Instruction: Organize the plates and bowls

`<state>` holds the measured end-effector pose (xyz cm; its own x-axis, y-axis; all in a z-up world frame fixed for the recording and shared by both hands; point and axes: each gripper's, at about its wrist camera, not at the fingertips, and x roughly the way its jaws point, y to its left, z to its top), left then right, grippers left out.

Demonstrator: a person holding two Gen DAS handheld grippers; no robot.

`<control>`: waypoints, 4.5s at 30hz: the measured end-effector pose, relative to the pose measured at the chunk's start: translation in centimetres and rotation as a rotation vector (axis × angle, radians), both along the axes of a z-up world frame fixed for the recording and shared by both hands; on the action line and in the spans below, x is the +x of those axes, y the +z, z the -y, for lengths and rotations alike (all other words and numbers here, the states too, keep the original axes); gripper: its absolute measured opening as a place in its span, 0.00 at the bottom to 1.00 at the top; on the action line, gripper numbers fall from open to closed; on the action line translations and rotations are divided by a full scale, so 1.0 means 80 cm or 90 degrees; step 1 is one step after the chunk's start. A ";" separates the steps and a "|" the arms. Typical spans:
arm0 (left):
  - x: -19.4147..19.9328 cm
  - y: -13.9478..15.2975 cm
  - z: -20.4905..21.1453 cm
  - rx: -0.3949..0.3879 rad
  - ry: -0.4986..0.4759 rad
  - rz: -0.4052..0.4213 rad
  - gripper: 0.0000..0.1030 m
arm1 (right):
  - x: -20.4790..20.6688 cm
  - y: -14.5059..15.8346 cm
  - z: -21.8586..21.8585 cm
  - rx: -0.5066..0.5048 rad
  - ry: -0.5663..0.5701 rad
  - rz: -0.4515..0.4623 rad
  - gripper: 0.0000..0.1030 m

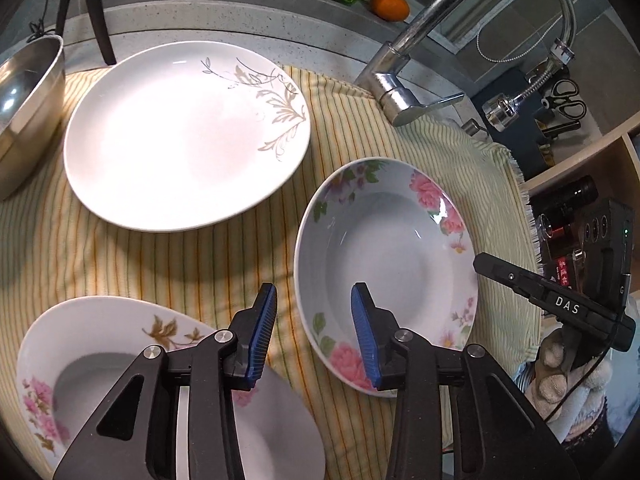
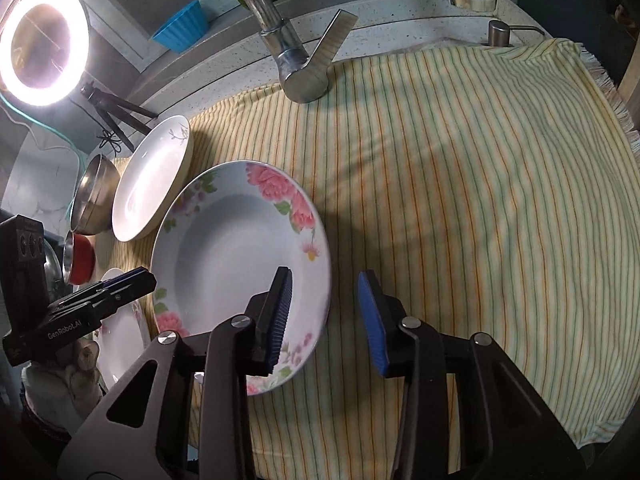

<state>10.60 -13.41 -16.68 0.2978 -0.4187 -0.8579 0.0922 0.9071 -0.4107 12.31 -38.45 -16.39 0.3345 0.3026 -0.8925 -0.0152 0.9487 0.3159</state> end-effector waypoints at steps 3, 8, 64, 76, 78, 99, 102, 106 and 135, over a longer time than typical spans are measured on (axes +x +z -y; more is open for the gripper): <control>0.004 -0.003 0.003 0.000 0.000 -0.006 0.34 | 0.006 -0.007 -0.002 0.009 0.009 -0.011 0.24; 0.007 -0.003 0.008 0.004 -0.005 -0.006 0.24 | 0.013 -0.018 -0.004 0.022 0.019 -0.026 0.16; -0.096 0.039 -0.159 0.004 0.084 0.008 0.23 | -0.068 0.024 -0.171 0.056 0.117 -0.044 0.12; -0.123 0.019 -0.201 0.010 0.107 -0.016 0.23 | -0.090 0.000 -0.229 0.041 0.155 -0.071 0.12; -0.126 0.017 -0.204 0.010 0.108 -0.017 0.23 | -0.091 -0.003 -0.233 0.037 0.158 -0.075 0.12; -0.132 0.003 -0.207 0.032 0.109 -0.022 0.23 | -0.096 -0.015 -0.259 -0.015 0.184 -0.077 0.13; -0.132 0.003 -0.207 0.036 0.108 -0.023 0.23 | -0.097 -0.014 -0.262 -0.031 0.192 -0.072 0.14; -0.131 0.003 -0.206 0.038 0.107 -0.022 0.23 | -0.100 -0.012 -0.268 -0.057 0.206 -0.061 0.15; -0.083 0.045 -0.203 0.007 0.129 0.034 0.26 | -0.055 0.058 -0.233 -0.055 0.189 0.069 0.45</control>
<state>3.98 2.83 -13.09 0.4200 -0.3363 -0.8429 -0.0718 0.9136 -0.4003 7.89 -19.83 -11.78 0.3377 0.3259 -0.8830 -0.3243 0.9210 0.2159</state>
